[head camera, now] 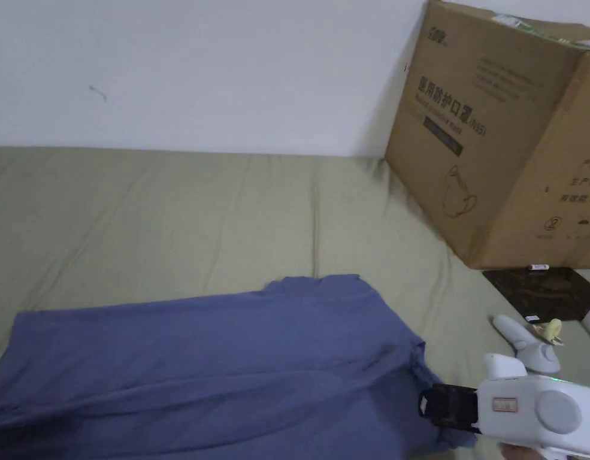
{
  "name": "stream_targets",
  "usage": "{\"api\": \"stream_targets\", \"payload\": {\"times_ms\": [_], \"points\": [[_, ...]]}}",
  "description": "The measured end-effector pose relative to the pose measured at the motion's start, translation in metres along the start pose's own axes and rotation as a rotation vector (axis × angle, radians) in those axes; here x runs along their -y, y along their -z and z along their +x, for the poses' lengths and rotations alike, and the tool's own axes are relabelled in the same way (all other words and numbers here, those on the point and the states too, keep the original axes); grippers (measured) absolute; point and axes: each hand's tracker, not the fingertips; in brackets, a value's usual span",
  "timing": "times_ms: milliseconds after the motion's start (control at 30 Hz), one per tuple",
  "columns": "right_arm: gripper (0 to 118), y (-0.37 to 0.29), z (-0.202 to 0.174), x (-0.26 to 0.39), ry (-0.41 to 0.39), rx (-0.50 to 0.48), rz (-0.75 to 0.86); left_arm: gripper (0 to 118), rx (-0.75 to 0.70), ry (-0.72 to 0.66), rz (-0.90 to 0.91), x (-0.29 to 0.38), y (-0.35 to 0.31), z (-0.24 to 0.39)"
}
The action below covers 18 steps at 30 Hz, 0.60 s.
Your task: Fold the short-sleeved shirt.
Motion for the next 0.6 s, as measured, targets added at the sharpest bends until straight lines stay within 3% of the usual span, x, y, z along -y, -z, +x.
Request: {"api": "stream_targets", "payload": {"times_ms": [33,100,167,200,233,267,367,600], "points": [[116,0.010,0.002,-0.002,0.004,0.035,-0.019,7,-0.003,0.006,-0.004,0.001,0.001,0.002],[94,0.028,0.003,-0.006,-0.032,0.073,-0.050,7,-0.009,0.013,-0.018,0.000,0.004,0.003],[81,0.031,-0.002,-0.007,-0.093,0.065,-0.095,7,-0.003,-0.001,-0.035,0.000,0.005,0.002],[65,0.025,-0.007,-0.006,-0.145,0.091,-0.076,7,-0.001,-0.007,-0.040,-0.001,0.005,0.001],[41,0.019,-0.012,-0.006,-0.183,0.077,-0.053,7,0.000,-0.009,-0.040,-0.001,0.005,0.001],[3,0.014,-0.016,-0.007,-0.221,0.056,-0.049,7,0.004,-0.009,-0.038,-0.001,0.003,0.002],[3,-0.002,-0.026,-0.001,-0.267,0.027,-0.053,7,0.010,-0.008,-0.026,-0.005,-0.003,0.000],[3,-0.063,-0.006,0.016,-0.199,-0.023,-0.010,7,0.092,-0.105,0.032,-0.007,-0.055,-0.021]]}}
